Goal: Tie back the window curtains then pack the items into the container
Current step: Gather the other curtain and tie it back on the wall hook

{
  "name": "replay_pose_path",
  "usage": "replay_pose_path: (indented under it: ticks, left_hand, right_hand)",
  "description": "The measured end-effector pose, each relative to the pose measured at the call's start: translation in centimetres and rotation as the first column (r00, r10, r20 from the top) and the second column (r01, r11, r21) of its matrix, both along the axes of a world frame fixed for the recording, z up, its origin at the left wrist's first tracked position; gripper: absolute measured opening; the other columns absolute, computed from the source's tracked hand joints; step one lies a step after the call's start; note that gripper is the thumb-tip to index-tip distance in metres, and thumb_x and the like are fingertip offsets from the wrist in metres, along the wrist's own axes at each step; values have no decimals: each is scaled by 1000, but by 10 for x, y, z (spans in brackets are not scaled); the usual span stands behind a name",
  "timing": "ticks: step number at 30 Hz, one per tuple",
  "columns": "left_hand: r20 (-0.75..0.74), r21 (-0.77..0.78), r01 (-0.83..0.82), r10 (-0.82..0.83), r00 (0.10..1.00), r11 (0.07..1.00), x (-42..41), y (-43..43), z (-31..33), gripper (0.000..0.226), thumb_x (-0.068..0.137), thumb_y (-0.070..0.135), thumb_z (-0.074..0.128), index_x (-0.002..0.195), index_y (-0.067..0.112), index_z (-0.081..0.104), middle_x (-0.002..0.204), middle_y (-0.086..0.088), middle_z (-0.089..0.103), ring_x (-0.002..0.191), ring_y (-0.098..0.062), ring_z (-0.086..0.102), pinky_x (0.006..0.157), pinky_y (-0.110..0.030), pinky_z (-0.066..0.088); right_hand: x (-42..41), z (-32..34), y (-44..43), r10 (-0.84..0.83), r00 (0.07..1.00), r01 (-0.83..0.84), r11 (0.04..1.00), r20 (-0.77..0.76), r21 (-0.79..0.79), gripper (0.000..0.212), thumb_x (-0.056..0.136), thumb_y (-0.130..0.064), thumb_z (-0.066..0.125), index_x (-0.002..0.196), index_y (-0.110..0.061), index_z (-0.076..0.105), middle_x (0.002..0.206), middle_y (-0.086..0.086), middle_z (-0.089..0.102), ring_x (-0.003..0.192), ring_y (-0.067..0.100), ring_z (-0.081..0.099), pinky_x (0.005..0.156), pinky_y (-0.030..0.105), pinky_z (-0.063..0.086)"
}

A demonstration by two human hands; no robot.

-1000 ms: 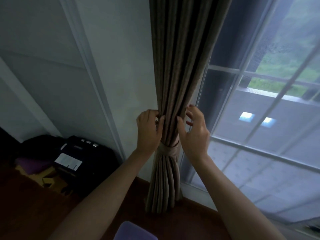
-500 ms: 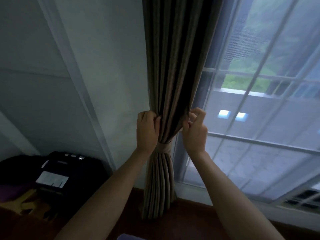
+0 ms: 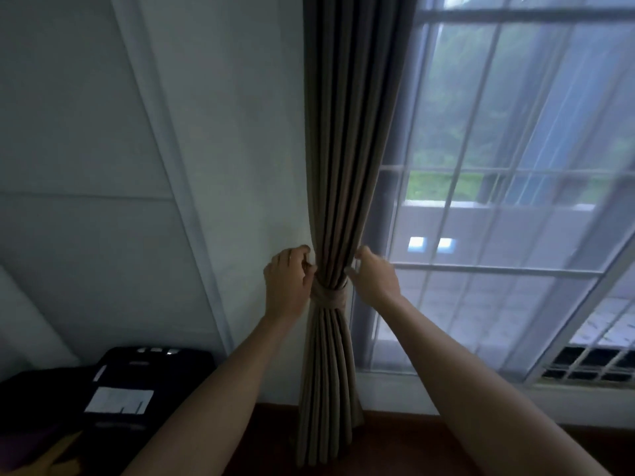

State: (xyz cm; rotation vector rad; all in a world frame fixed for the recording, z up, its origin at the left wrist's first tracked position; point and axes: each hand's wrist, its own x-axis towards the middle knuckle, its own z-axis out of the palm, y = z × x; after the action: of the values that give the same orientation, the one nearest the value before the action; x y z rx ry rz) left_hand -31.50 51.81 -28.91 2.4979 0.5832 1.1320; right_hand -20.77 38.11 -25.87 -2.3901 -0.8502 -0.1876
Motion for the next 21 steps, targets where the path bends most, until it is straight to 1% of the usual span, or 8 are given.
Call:
replay_pose_path:
  ticks: [1, 2, 4, 6, 10, 14, 18, 21]
  left_hand:
    - [6, 15, -10, 10, 1000, 1000, -8, -3, 4, 30, 90, 21, 61, 119, 16, 57, 118, -5, 60, 114, -27, 50, 97, -44, 37]
    - [8, 27, -15, 15, 1000, 1000, -14, -5, 9, 30, 90, 20, 61, 119, 15, 58, 118, -5, 60, 115, -28, 51, 99, -44, 36]
    - [-8, 58, -29, 29, 1000, 998, -26, -9, 20, 30, 91, 20, 60, 120, 16, 57, 120, -5, 58, 116, -27, 50, 101, -44, 34]
    - [-42, 60, -45, 47, 998, 997, -37, -13, 30, 33, 92, 21, 57, 124, 17, 54, 127, -3, 55, 121, -25, 47, 105, -43, 31]
    - [-64, 70, -79, 83, 994, 994, -66, -33, 43, 37, 91, 24, 59, 126, 16, 53, 136, -4, 49, 129, -25, 42, 109, -43, 25]
    - [-151, 66, -66, 75, 986, 996, -103, -78, 40, 44, 91, 29, 61, 131, 13, 50, 144, -10, 42, 137, -27, 34, 113, -50, 19]
    - [-323, 106, -27, 60, 944, 994, -131, -118, 33, 51, 96, 39, 48, 141, 16, 40, 153, -10, 28, 144, -26, 19, 116, -53, 6]
    - [-371, 132, -53, 99, 923, 990, -149, -137, 36, 55, 98, 43, 42, 145, 17, 35, 157, -10, 21, 147, -26, 13, 116, -56, 4]
  right_hand:
    - [-8, 1, -1, 31, 999, -31, 999, -8, -35, 33, 94, -25, 58, 123, -11, 50, 122, 12, 62, 111, 33, 59, 86, 43, 50]
    - [-14, 3, -3, 38, 999, -39, 997, -6, -65, 44, 94, -31, 58, 131, -10, 47, 137, 11, 54, 127, 34, 49, 99, 47, 45]
    - [-20, 5, -11, 18, 1000, -16, 992, 12, -125, 63, 94, -42, 55, 146, -12, 33, 157, 10, 29, 146, 32, 24, 115, 54, 26]
    - [-26, 8, -25, -3, 1000, 6, 987, 21, -159, 74, 94, -49, 52, 152, -16, 21, 162, 7, 16, 150, 29, 11, 117, 57, 16]
    - [-50, 9, -73, -17, 999, 23, 987, 36, -162, 83, 94, -54, 45, 155, -13, 8, 164, 5, 6, 150, 28, -2, 119, 56, 8]
    - [-86, 7, -127, -15, 999, 21, 978, 30, -208, 84, 95, -55, 44, 155, -11, 4, 164, 6, 2, 150, 28, -6, 119, 55, 6]
    - [-120, 6, -169, -13, 997, 31, 975, 82, -218, 83, 96, -54, 44, 155, -9, 6, 163, 9, 3, 150, 28, -6, 120, 52, 4]
    - [-140, -2, -188, -8, 996, 30, 968, 89, -251, 82, 96, -55, 42, 155, -11, 7, 164, 9, 4, 150, 29, -6, 121, 53, 5]
